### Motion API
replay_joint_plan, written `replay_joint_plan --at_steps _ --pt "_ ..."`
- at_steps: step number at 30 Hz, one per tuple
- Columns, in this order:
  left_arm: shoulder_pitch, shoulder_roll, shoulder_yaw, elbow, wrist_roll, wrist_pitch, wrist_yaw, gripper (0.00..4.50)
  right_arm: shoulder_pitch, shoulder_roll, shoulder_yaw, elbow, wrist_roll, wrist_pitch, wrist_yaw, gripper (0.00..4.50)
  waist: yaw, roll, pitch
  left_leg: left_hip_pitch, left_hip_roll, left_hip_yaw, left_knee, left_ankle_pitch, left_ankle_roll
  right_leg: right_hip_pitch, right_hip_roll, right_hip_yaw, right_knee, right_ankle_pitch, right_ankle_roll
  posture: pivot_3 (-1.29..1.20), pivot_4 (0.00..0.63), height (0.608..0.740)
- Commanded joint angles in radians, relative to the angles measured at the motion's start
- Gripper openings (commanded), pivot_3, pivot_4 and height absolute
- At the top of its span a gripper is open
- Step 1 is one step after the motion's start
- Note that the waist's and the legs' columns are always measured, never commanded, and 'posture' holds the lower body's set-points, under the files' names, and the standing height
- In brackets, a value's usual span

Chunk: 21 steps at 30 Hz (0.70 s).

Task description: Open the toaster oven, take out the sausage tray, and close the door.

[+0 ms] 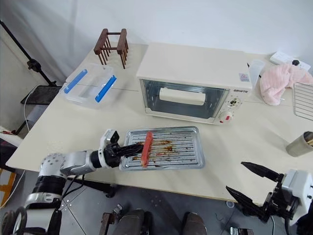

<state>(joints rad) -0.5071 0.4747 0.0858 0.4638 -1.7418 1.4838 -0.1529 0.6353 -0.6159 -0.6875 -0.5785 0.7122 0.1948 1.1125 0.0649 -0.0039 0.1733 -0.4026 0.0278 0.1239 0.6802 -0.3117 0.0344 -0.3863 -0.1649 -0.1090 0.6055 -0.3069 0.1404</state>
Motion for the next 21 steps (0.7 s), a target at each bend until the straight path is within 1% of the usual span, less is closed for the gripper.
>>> replay_joint_plan --at_steps 1,6,8,13,16,18,21 --pt "-0.03 -0.06 -0.046 0.053 0.121 0.036 -0.059 0.0 0.038 0.016 -0.052 -0.045 0.019 -0.026 -0.008 4.48 0.006 0.003 -0.002 0.001 0.0 0.0 0.0 0.0 0.0 0.001 0.0 0.0 -0.001 0.0 0.0 0.0 0.15 0.74" --pt "-0.065 -0.12 -0.039 0.085 0.275 0.027 -0.098 0.0 0.069 0.03 -0.062 -0.066 0.023 -0.03 -0.016 4.48 0.016 0.007 -0.004 0.004 -0.001 -0.003 0.0 -0.002 0.0 0.008 0.0 -0.001 -0.006 0.0 0.001 0.0 0.15 0.74" --pt "-0.074 -0.138 -0.045 0.092 0.342 0.02 -0.113 0.0 0.077 0.034 -0.063 -0.075 0.024 -0.031 -0.022 4.48 0.019 0.011 -0.006 0.006 -0.001 -0.003 -0.001 -0.006 -0.005 0.011 -0.001 -0.002 -0.009 0.0 0.001 0.0 0.15 0.74" --pt "-0.092 -0.172 -0.049 0.095 0.47 0.02 -0.145 0.0 0.087 0.033 -0.065 -0.085 0.028 -0.033 -0.034 4.48 0.023 0.016 -0.01 0.014 -0.004 -0.003 -0.002 -0.009 -0.002 0.02 -0.003 -0.001 -0.013 0.001 0.001 0.0 0.15 0.74" --pt "-0.101 -0.183 -0.054 0.086 0.53 0.023 -0.17 0.0 0.085 0.025 -0.065 -0.088 0.034 -0.029 -0.044 4.48 0.025 0.019 -0.013 0.017 -0.005 -0.004 -0.003 -0.011 0.0 0.026 -0.005 -0.001 -0.017 0.001 0.001 0.0 0.15 0.74" --pt "-0.102 -0.191 -0.043 0.08 0.56 0.022 -0.183 0.0 0.082 0.021 -0.065 -0.088 0.036 -0.028 -0.049 4.48 0.026 0.022 -0.015 0.018 -0.007 -0.004 -0.003 -0.012 0.002 0.026 -0.007 -0.001 -0.017 0.001 0.001 0.0 0.15 0.74" --pt "-0.102 -0.198 -0.03 0.074 0.603 0.018 -0.201 0.0 0.076 0.017 -0.062 -0.089 0.037 -0.027 -0.055 4.48 0.028 0.022 -0.015 0.019 -0.008 -0.004 -0.004 -0.012 0.002 0.027 -0.008 -0.001 -0.017 0.001 0.002 0.0 0.15 0.74"
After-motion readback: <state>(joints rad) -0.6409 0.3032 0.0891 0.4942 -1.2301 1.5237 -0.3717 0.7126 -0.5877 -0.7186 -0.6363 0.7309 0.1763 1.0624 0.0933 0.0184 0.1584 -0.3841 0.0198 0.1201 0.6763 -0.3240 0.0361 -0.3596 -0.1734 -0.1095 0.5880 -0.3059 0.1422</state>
